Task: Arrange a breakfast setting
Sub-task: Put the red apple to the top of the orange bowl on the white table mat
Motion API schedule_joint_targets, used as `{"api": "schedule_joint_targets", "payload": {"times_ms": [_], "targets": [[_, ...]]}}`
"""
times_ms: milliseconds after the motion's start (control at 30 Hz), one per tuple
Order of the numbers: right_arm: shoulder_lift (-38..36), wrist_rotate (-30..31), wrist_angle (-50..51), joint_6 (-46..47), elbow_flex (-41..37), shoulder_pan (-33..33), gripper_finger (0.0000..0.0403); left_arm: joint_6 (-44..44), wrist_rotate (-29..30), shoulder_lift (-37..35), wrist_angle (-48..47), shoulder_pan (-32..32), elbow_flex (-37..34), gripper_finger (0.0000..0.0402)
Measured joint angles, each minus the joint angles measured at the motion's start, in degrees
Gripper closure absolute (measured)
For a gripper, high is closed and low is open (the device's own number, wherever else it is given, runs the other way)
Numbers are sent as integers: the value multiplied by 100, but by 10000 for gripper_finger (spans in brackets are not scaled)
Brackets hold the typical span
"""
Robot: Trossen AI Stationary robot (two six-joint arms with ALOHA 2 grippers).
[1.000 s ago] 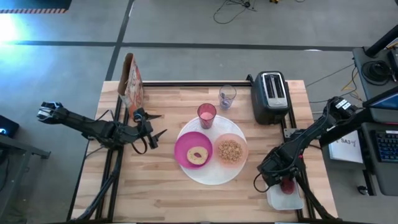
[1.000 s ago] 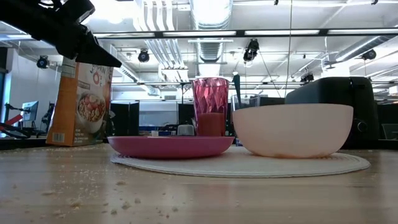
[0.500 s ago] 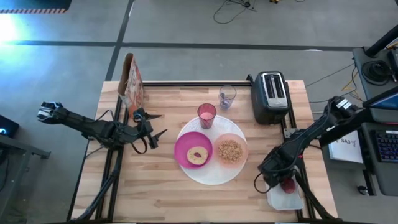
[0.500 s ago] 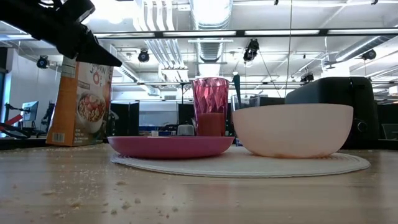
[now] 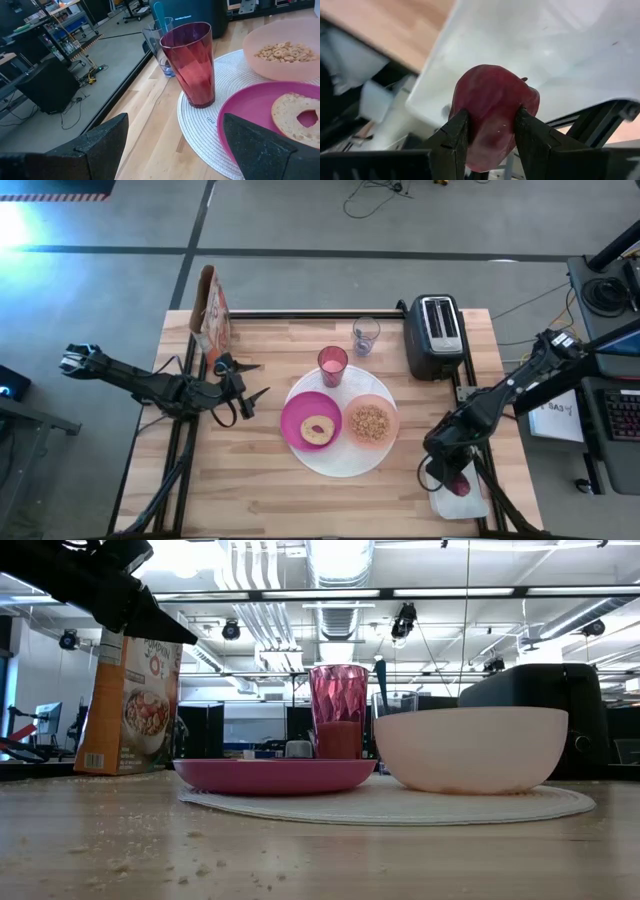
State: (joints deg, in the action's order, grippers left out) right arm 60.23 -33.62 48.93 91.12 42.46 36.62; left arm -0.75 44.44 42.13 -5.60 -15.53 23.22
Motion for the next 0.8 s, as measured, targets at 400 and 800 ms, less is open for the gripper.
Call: {"api": "schedule_joint_targets", "payload": {"times_ms": [400,800], "targets": [[-1120,3805,-47,-564,432,0,285,83,-6,2,8,0,0,96],[-630,8094,-797,-3887,529,-15,284,129,-13,2,27,0,0,96]]}}
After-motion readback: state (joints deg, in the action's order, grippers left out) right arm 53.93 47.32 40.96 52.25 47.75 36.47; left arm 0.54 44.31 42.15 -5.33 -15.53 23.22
